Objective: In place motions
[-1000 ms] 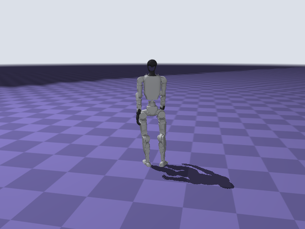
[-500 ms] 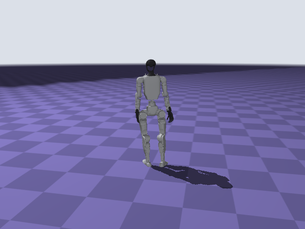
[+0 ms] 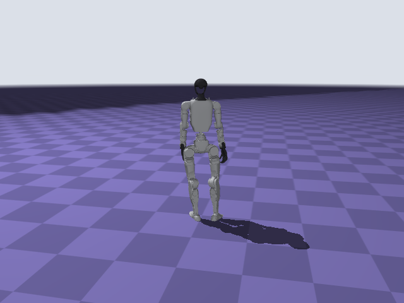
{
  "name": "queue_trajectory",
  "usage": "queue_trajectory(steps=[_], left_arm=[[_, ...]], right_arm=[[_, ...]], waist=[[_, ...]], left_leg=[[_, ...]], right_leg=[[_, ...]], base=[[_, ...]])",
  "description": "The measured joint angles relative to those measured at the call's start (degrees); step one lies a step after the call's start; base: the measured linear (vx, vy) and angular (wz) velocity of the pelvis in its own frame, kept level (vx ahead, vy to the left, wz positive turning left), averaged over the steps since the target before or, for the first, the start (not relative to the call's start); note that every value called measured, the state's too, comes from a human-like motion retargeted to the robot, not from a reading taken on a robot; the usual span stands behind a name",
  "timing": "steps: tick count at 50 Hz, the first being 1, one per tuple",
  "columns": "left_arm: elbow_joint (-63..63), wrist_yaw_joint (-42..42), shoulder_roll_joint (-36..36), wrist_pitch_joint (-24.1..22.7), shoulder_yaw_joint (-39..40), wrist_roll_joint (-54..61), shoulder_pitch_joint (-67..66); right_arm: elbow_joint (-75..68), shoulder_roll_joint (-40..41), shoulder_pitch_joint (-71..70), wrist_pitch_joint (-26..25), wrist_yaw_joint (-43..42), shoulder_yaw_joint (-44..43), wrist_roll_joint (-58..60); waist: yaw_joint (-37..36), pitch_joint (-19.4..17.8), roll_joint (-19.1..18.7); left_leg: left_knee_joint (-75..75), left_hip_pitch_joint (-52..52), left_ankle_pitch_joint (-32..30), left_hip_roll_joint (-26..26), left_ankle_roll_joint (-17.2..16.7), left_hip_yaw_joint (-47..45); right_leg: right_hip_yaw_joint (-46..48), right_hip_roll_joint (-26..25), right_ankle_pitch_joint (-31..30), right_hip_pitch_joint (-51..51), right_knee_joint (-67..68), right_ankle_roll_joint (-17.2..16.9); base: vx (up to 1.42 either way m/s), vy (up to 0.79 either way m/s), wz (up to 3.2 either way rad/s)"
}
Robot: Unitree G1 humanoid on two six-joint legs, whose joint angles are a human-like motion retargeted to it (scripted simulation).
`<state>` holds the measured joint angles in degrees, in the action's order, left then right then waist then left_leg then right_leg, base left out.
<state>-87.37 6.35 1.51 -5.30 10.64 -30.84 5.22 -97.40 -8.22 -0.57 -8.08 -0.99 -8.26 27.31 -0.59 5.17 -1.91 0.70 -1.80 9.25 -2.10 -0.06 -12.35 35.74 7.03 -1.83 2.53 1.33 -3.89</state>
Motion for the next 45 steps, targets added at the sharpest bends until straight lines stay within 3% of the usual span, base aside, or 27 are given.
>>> queue_trajectory(steps=[6, 10, 15, 19, 25, 27, 30, 34, 40, 45], left_arm=[[-9.4, -9.8, 7.5, 7.3, 6.0, -6.6, -20.9], [-8.3, -11.1, 9.5, 8.5, 10.9, -5.7, -34.9], [-7.6, -12.1, 9.1, 8.0, 15.2, -3.3, -42.9], [-8.6, -13.1, 7.8, 8.3, 14.2, -0.4, -39.7], [-9.8, -11.9, 5.5, 8.3, 6.4, 1.6, -20.4], [-8.6, -8.9, 4.9, 8.1, 2.2, 1.8, -12.4], [-4.6, -3.0, 3.7, 7.3, -3.1, 1.5, -0.8], [3.4, 2.4, 1.3, 3.3, -5.5, 1.4, 11.4], [17.0, 7.8, -1.4, -1.6, -5.0, 9.6, 22.0], [24.9, 9.7, -1.8, -5.3, -5.6, 13.2, 22.5]], right_arm=[[9.9, 4.1, -17.6, 9.1, 13.4, 10.9, 8.3], [18.2, 6.1, -25.6, 13.6, 18.8, 13.9, 6.2], [25.8, 7.9, -28.9, 18.4, 19.9, 14.0, 1.6], [25.6, 7.8, -26.2, 21.7, 16.7, 13.7, 1.0], [14.5, 4.7, -16.2, 16.2, 13.1, 8.4, 8.4], [8.4, 2.9, -11.9, 14.7, 7.6, 5.0, 8.5], [0.0, 0.3, -4.7, 11.1, -1.9, -1.9, 4.4], [0.0, -2.5, 8.2, 4.3, -6.8, -10.9, -4.2], [0.0, -6.5, 19.5, 4.5, -9.9, -19.8, -12.8], [0.0, -7.0, 21.8, 3.0, -12.6, -20.5, -14.7]], waist=[[0.6, -0.4, -0.5], [1.2, -0.9, -0.8], [1.4, -1.6, -0.9], [2.0, -1.5, -0.6], [1.7, -1.5, 0.4], [1.7, -1.7, 1.0], [1.8, -1.8, 1.9], [1.8, -1.8, 2.2], [2.5, -2.7, 1.5], [2.4, -3.3, 1.0]], left_leg=[[0.5, 1.0, 0.6, 0.4, -0.4, -1.0], [0.6, 1.2, 0.8, 0.9, -0.6, -1.6], [0.6, 1.4, 0.9, 1.2, -0.7, -2.0], [0.6, 1.3, 0.6, 1.0, -0.7, -1.9], [0.4, 1.0, 0.0, 0.2, -0.3, -1.2], [0.3, 0.7, -0.3, -0.2, -0.2, -0.5], [0.0, 0.1, -0.9, -0.6, 0.0, 0.6], [-0.2, -1.0, -1.3, -0.6, 0.1, 0.7], [-0.4, -1.6, -1.6, -0.1, 0.4, 0.2], [-0.4, -1.4, -1.7, -0.1, 0.6, -0.1]], right_leg=[[-2.2, -0.2, 0.6, -0.8, 0.7, -0.8], [-3.5, -0.3, 0.8, -1.4, 1.2, -1.2], [-4.2, -0.5, 0.9, -1.7, 1.4, -1.2], [-4.1, -0.3, 0.8, -1.7, 1.3, -1.0], [-2.5, -0.1, 0.6, -0.8, 0.6, -0.1], [-1.3, 0.0, 0.4, -0.2, 0.3, 0.2], [0.3, 0.3, 0.0, 0.5, -0.1, 0.4], [1.7, 0.6, -0.6, 0.0, -0.4, 0.9], [0.9, 0.9, -1.4, -1.2, 0.2, 1.5], [0.8, 1.0, -1.6, -1.2, 0.3, 1.8]], base=[[0.00, 0.00, 0.00], [0.00, 0.00, 0.00], [0.00, 0.00, 0.00], [0.00, 0.00, 0.00], [-0.01, 0.00, 0.04], [-0.03, -0.02, 0.33], [-0.02, 0.01, 0.29], [0.00, 0.01, -0.06], [-0.02, 0.03, -0.36], [-0.01, 0.00, -0.04]])
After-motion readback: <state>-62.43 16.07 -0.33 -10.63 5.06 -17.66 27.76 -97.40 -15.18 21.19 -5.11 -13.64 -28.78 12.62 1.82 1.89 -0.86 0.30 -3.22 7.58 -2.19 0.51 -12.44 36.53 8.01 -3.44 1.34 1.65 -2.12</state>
